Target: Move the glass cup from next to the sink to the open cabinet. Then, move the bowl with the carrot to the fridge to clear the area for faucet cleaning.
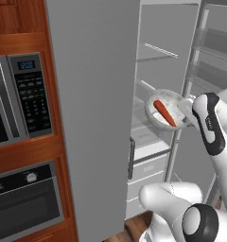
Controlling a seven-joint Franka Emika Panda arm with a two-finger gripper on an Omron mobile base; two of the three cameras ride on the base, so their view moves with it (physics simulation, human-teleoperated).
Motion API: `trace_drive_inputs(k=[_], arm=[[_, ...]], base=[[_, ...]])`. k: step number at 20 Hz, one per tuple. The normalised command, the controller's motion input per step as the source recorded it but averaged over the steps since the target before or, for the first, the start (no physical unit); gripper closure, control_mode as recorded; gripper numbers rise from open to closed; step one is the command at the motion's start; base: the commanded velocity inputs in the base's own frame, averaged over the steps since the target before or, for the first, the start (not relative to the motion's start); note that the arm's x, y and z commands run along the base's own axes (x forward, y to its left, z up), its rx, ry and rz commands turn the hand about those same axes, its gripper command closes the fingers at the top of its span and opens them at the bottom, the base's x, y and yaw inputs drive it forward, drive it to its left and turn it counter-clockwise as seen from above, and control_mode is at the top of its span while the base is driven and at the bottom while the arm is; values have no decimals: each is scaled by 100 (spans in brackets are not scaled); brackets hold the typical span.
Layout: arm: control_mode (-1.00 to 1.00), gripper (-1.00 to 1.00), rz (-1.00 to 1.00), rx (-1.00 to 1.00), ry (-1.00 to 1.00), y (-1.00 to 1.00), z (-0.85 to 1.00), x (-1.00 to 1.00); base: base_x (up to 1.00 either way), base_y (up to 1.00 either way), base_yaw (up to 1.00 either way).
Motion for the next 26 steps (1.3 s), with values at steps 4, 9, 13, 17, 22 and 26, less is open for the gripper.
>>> trace_drive_inputs(k=[4,9,13,17,22,26], arm=[[-100,100,-41,37,0,-34,43,6],[-100,100,-21,24,14,-7,32,46],[-100,100,-9,4,30,0,21,91],[-100,100,-6,0,33,0,4,99],[-100,100,-1,-1,7,0,-9,58],[-100,100,-1,0,0,0,-8,43]], base=[[0,0,0],[0,0,0],[0,0,0],[0,0,0],[0,0,0],[0,0,0]])
